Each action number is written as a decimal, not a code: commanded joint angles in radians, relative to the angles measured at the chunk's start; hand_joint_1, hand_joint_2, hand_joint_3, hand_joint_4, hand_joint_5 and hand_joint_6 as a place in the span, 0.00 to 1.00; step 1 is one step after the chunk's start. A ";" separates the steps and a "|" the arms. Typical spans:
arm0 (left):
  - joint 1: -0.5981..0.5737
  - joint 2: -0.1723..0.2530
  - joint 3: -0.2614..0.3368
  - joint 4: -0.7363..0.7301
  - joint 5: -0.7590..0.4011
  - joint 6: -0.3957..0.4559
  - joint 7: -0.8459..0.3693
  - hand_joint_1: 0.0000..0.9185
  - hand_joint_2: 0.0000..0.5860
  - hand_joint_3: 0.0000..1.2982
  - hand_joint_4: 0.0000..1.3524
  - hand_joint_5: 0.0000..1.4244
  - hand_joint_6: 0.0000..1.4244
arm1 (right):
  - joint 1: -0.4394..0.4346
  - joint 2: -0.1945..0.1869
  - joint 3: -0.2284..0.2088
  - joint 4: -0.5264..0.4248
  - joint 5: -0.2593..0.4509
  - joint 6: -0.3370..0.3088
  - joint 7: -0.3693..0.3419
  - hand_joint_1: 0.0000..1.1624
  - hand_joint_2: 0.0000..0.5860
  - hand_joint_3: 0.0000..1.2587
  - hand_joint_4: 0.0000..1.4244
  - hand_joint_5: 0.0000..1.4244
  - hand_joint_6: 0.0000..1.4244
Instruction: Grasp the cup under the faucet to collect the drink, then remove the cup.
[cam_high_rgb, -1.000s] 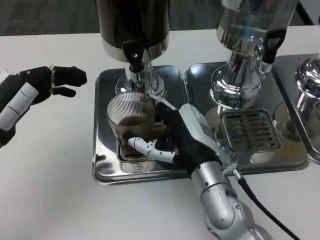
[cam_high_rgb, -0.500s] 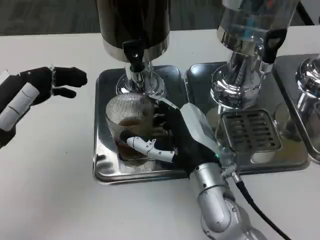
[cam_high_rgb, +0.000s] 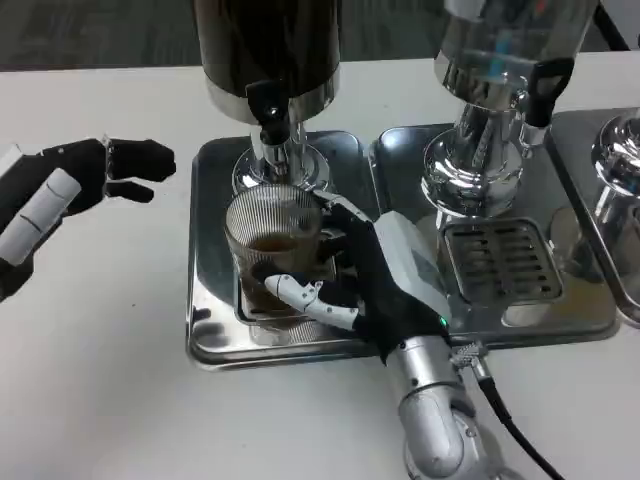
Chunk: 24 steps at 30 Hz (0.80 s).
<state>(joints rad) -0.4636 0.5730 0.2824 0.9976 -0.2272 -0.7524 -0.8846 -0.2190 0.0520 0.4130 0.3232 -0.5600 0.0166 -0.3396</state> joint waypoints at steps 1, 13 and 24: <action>0.000 0.008 -0.012 0.011 0.009 0.007 0.008 0.00 0.24 0.34 0.27 0.20 0.27 | 0.014 0.007 -0.008 -0.029 0.006 -0.047 -0.035 0.51 0.42 0.29 0.34 0.35 0.35; -0.007 0.001 -0.029 0.028 0.010 0.007 0.010 0.00 0.25 0.34 0.27 0.20 0.27 | 0.049 0.001 -0.026 -0.079 0.005 -0.053 -0.047 0.53 0.44 0.31 0.36 0.37 0.36; -0.011 -0.005 -0.038 0.038 0.012 0.007 0.008 0.00 0.25 0.33 0.27 0.20 0.28 | 0.090 -0.006 -0.039 -0.147 -0.007 -0.047 -0.058 0.53 0.45 0.32 0.37 0.38 0.38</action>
<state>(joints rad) -0.4654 0.5719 0.2542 1.0289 -0.2260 -0.7522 -0.8830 -0.1332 0.0371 0.3789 0.2272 -0.5609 0.0025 -0.3647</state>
